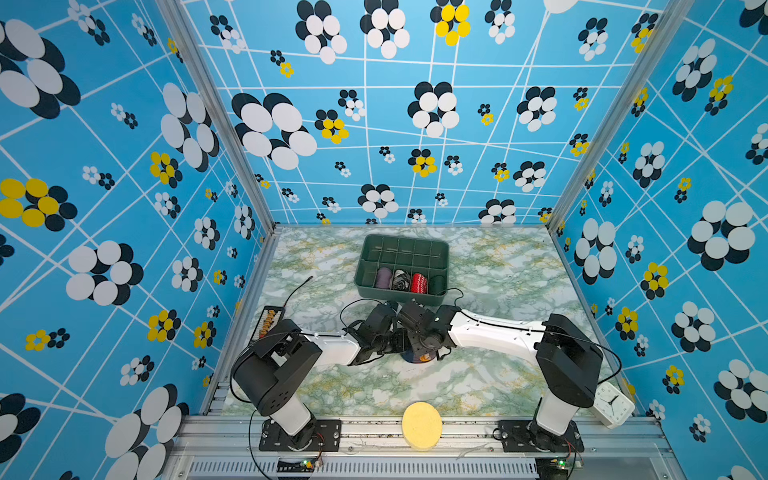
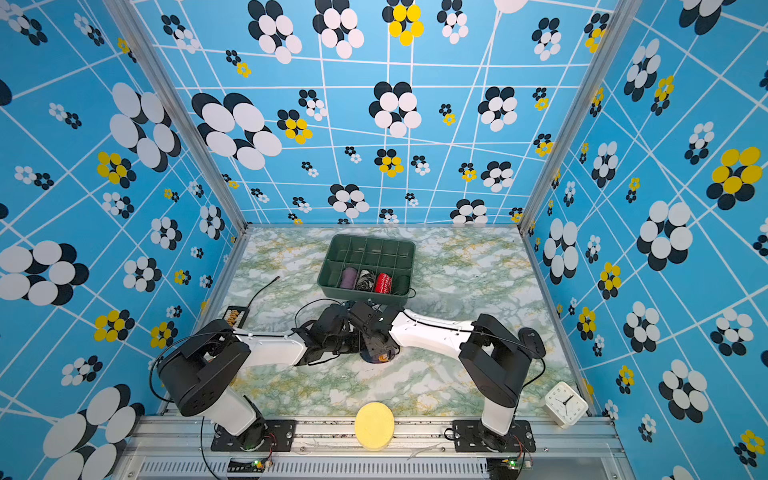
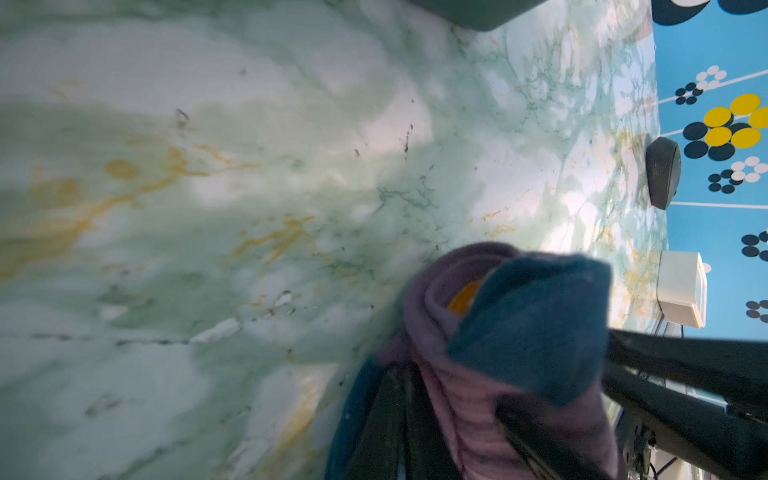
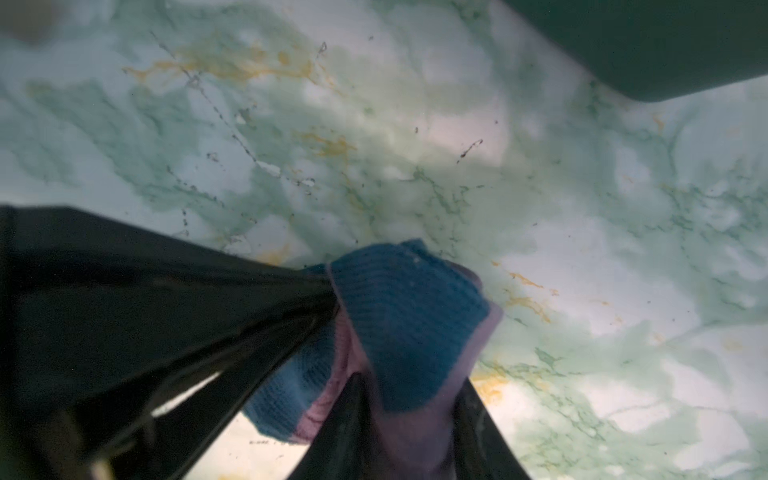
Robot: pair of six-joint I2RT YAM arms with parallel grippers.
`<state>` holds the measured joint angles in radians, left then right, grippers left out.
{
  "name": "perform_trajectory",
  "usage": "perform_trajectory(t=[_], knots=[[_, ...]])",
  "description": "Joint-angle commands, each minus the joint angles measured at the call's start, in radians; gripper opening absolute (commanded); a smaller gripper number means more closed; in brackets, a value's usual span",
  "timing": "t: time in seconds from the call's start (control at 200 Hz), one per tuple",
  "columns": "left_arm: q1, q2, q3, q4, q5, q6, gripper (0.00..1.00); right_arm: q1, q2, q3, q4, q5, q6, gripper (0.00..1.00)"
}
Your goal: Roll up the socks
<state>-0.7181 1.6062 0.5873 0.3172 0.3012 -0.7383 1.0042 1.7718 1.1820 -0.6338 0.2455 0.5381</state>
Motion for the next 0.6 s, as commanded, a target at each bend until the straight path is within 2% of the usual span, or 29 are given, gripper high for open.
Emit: perform_trajectory(t=[0.0, 0.395, 0.595], knots=[[0.015, -0.042, -0.011, -0.039, -0.006, 0.024, 0.09, 0.011, -0.03, -0.03, 0.033, -0.052, 0.01, 0.37], [0.019, -0.048, -0.027, -0.029, 0.0, 0.012, 0.09, 0.011, -0.069, -0.049, 0.07, -0.062, 0.005, 0.38], [0.002, -0.147, -0.073, -0.084, 0.01, -0.004, 0.09, 0.011, -0.06, -0.043, 0.065, -0.064, 0.002, 0.37]])
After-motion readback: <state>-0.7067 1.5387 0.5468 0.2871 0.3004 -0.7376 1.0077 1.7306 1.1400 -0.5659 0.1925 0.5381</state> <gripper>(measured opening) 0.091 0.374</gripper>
